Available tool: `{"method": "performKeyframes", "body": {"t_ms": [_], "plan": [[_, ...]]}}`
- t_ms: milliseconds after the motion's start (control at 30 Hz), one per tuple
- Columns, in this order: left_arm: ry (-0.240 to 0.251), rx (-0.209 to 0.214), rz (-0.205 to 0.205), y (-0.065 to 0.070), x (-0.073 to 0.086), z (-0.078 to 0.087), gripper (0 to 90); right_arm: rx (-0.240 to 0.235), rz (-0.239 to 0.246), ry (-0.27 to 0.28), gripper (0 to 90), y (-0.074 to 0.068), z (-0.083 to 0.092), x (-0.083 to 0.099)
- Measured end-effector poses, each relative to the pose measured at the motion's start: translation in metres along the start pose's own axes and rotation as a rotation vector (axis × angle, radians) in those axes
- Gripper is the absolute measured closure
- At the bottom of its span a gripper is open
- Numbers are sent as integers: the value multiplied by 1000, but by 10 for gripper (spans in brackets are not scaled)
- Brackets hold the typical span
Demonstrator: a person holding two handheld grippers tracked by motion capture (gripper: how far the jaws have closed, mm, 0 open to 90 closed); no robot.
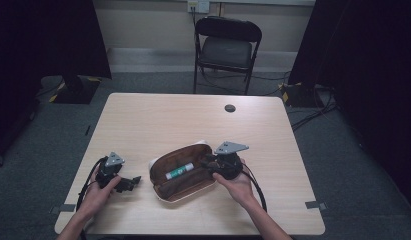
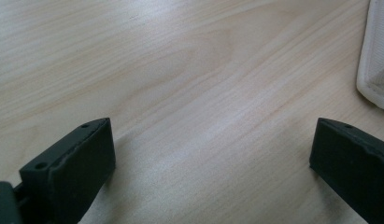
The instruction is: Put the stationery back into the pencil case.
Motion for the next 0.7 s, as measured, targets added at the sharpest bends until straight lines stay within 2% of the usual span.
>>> {"method": "performKeyframes", "body": {"t_ms": [300, 367, 633, 700], "plan": [[0, -4, 3, 0, 0, 0, 0, 41, -58, 30, 591, 21, 16, 1], [0, -9, 11, 0, 0, 0, 0, 68, -85, 49, 565, 32, 26, 1], [0, -9, 11, 0, 0, 0, 0, 128, -127, 76, 513, 50, 48, 6], [1, -9, 12, 0, 0, 0, 0, 157, -149, 83, 491, 58, 60, 12]]}}
Point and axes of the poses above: each handheld gripper's, and its own axes: z roughly backward along the jaws, x roughly out of its underside, y roughly to its right, the point moved 2 cm from there along -z, roughly forward along the jaws, and after that the axes turned 9 degrees about -z, right-handed, at the moved point
